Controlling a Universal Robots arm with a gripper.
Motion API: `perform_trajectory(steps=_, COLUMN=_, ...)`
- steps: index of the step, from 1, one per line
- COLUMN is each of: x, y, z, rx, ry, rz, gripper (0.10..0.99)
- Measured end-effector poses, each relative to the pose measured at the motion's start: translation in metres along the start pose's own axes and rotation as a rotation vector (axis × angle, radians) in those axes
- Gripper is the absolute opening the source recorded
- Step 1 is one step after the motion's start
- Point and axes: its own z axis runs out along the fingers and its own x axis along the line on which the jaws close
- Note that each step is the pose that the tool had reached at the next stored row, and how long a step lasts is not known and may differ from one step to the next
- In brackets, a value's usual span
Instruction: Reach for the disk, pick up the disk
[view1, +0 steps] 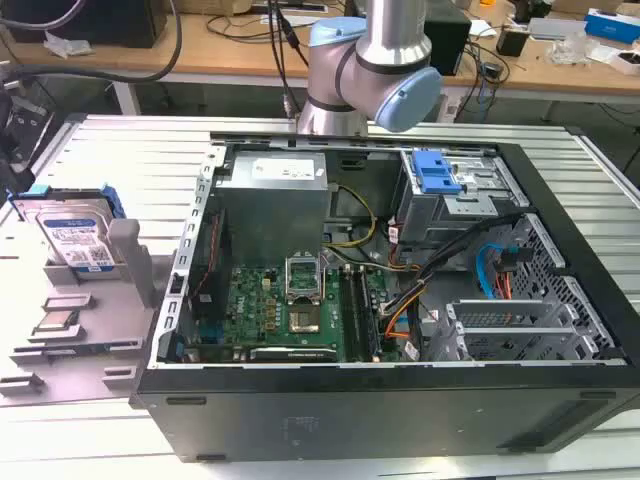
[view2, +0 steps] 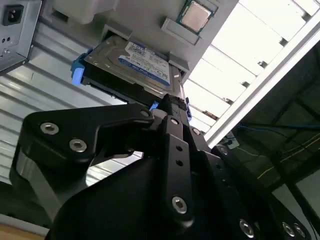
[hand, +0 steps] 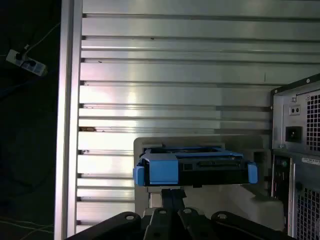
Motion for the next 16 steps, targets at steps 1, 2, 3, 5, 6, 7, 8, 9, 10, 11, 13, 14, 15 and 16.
perform_trajectory(steps=1, x=0.0, y=0.0, z=0.0, rx=0.0, ry=0.0024, rz=-0.061, gripper=0.106)
perform_trajectory(steps=2, x=0.0, y=0.0, z=0.0, rx=0.0, ry=0.0036, rz=-0.092, gripper=0.106)
perform_trajectory(steps=3, x=0.0, y=0.0, z=0.0, rx=0.0, ry=0.0038, rz=-0.1, gripper=0.106)
perform_trajectory(steps=5, x=0.0, y=0.0, z=0.0, rx=0.0, ry=0.0046, rz=-0.122, gripper=0.106)
perform_trajectory(steps=6, x=0.0, y=0.0, z=0.0, rx=0.0, ry=0.005, rz=-0.13, gripper=0.106)
perform_trajectory(steps=7, x=0.0, y=0.0, z=0.0, rx=0.0, ry=0.0054, rz=-0.14, gripper=0.106)
perform_trajectory(steps=8, x=0.0, y=0.0, z=0.0, rx=0.0, ry=0.0058, rz=-0.153, gripper=0.106)
perform_trajectory(steps=9, x=0.0, y=0.0, z=0.0, rx=0.0, ry=0.0064, rz=-0.165, gripper=0.106)
perform_trajectory(steps=10, x=0.0, y=0.0, z=0.0, rx=0.0, ry=0.0066, rz=-0.173, gripper=0.106)
perform_trajectory(steps=11, x=0.0, y=0.0, z=0.0, rx=0.0, ry=0.0069, rz=-0.178, gripper=0.106)
perform_trajectory(steps=13, x=0.0, y=0.0, z=0.0, rx=0.0, ry=0.0073, rz=-0.19, gripper=0.106)
perform_trajectory(steps=14, x=0.0, y=0.0, z=0.0, rx=0.0, ry=0.0078, rz=-0.205, gripper=0.106)
perform_trajectory(steps=15, x=0.0, y=0.0, z=0.0, rx=0.0, ry=0.0082, rz=-0.213, gripper=0.106)
perform_trajectory(steps=16, x=0.0, y=0.0, z=0.0, rx=0.0, ry=0.0085, rz=-0.223, gripper=0.106)
